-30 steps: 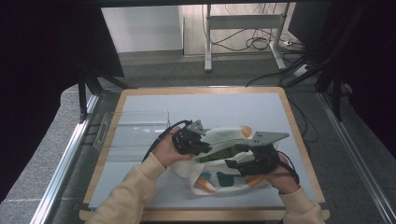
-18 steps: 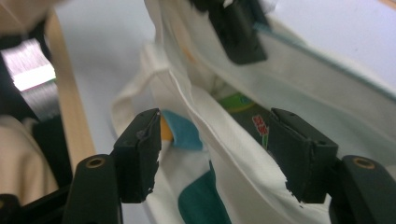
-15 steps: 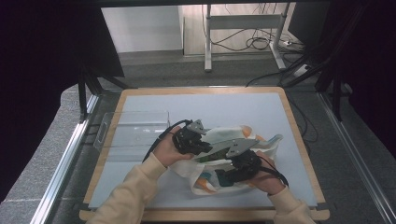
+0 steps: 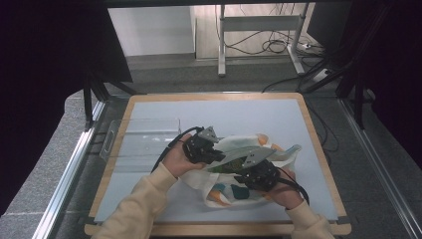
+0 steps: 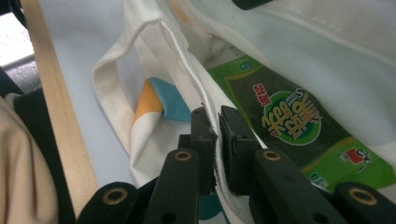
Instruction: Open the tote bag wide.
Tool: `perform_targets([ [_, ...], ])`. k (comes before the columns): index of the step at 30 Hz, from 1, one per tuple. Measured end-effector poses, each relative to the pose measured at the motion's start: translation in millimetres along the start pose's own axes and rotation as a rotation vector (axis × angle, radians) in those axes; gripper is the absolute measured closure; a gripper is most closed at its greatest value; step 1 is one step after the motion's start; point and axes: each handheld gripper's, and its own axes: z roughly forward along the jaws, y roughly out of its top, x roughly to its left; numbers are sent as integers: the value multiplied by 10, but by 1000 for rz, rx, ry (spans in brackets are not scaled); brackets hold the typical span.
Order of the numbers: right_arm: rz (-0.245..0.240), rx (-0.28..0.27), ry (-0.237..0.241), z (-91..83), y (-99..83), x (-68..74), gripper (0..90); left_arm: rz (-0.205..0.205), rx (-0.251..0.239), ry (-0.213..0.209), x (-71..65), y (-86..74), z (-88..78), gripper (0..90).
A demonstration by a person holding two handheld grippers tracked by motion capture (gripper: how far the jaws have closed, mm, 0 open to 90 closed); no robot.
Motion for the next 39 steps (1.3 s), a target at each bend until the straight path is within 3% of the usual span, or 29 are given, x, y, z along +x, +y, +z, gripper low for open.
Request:
perform_targets([
  [14,23,-17,57,-66,-92,100,852,-13,-31,111,132,88,-64,857],
  [22,20,-16,82,-66,-193,212,853,-59,-35,159,370,119,-40,858],
  [30,27,-20,102,-67,-282,266,853,-120,-24,179,645,209,66,858],
  [39,-11,-4,128,-18,-310,306,853,-165,-17,225,873,285,186,858],
])
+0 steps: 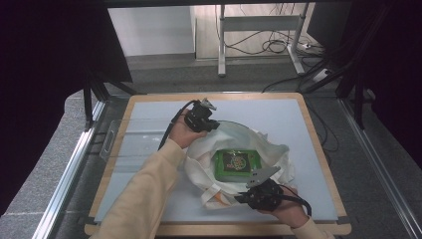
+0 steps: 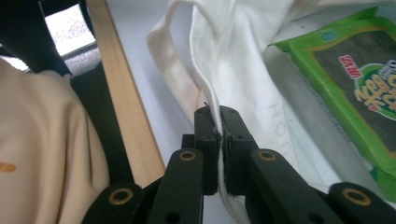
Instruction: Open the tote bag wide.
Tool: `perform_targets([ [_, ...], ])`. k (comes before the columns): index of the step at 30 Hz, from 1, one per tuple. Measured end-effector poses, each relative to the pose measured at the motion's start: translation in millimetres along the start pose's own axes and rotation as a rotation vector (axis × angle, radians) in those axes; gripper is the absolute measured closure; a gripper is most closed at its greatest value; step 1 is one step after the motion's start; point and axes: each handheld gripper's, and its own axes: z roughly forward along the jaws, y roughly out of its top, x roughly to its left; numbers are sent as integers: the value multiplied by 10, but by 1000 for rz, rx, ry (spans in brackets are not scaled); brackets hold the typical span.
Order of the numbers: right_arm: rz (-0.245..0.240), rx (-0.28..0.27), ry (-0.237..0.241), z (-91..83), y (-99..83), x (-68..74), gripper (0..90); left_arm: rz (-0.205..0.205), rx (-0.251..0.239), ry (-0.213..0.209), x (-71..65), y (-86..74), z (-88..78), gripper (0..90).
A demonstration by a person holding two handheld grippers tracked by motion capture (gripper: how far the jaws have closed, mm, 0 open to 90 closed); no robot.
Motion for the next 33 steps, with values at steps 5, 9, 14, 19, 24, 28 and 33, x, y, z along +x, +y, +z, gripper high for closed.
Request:
perform_targets([
  [5,-28,31,33,43,-24,43,853,-5,2,25,72,52,44,858],
  [9,-11,44,66,112,-69,29,852,-34,4,34,125,90,110,859],
  [14,4,49,78,174,-103,-3,851,-45,15,22,159,83,176,858],
  [19,3,47,74,178,-104,-1,847,-40,6,2,161,54,147,853],
  [24,8,32,62,149,-97,-5,831,-8,-27,-4,89,34,23,795],
  [28,7,16,53,127,-84,-2,784,17,-63,0,7,19,-178,661],
  [33,-4,-24,28,64,-43,9,624,47,-86,-5,-128,-57,-459,470],
])
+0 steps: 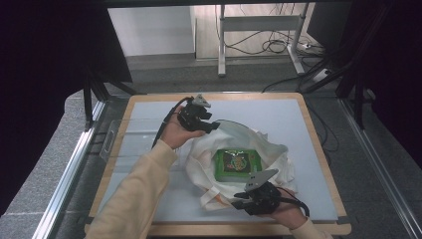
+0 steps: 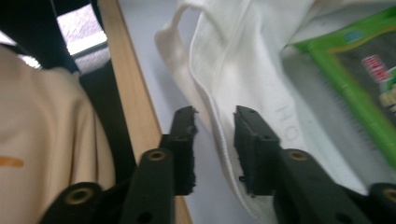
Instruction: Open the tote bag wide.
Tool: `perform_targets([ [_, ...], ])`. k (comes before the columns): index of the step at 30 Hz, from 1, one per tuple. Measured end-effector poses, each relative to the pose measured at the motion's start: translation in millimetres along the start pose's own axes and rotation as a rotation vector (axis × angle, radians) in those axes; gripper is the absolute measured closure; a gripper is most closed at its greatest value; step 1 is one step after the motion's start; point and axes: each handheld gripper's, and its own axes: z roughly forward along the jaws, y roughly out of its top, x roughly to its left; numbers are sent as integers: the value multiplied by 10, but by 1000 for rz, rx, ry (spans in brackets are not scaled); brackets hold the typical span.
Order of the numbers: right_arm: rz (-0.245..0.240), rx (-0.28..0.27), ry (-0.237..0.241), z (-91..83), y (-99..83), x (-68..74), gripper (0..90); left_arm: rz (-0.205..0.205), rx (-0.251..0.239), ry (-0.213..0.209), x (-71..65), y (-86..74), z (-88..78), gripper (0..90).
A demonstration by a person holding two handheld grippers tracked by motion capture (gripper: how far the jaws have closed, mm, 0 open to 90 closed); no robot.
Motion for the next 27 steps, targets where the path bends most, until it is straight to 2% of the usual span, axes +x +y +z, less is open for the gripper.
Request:
perform_targets([
  [5,20,-74,-48,-115,49,-26,498,-1,-14,-35,-130,-118,-185,419],
  [7,30,-100,-71,-163,62,-41,475,14,-15,-62,-184,-176,-250,417],
  [8,38,-112,-80,-188,67,-50,468,16,-19,-85,-229,-207,-276,419],
  [9,41,-123,-88,-212,72,-63,463,35,-13,-109,-276,-242,-306,418],
  [11,55,-141,-96,-260,83,-81,457,52,-15,-127,-346,-295,-325,415],
  [19,70,-190,-145,-441,167,-152,428,8,-37,-209,-491,-478,-282,402],
  [22,84,-207,-163,-491,212,-214,427,18,-19,-221,-517,-520,-239,400],
  [24,105,-218,-175,-518,251,-282,428,45,7,-222,-545,-556,-206,413],
  [27,127,-225,-197,-529,307,-364,434,58,26,-237,-582,-591,-192,420],
])
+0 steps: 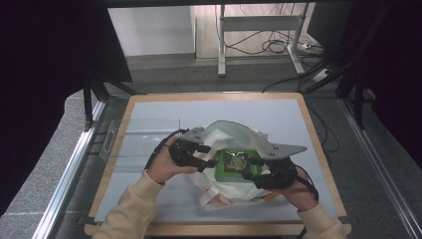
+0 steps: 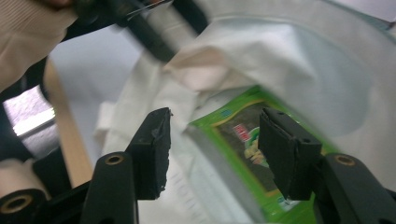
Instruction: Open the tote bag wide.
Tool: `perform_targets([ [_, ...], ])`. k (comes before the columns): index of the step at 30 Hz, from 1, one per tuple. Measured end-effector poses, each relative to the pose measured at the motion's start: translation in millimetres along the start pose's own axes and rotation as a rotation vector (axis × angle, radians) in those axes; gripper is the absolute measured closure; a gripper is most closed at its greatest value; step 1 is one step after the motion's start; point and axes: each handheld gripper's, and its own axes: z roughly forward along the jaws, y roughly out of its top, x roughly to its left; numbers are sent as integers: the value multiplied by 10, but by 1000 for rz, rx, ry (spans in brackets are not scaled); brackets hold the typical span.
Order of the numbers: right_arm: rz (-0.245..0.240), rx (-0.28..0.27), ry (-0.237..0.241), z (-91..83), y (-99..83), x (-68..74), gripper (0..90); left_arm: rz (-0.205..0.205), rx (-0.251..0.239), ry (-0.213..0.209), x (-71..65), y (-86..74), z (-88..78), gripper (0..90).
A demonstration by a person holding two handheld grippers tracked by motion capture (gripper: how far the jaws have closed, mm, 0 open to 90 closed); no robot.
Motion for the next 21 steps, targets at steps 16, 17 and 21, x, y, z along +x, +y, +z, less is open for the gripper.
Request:
perform_targets([
  [16,31,64,-25,245,310,-167,642,29,24,-1,-135,-14,20,665],
  [17,26,67,-22,266,332,-168,677,33,39,-1,-143,-21,27,698],
  [21,13,93,-5,407,456,-188,796,35,64,-9,-146,-43,56,816],
])
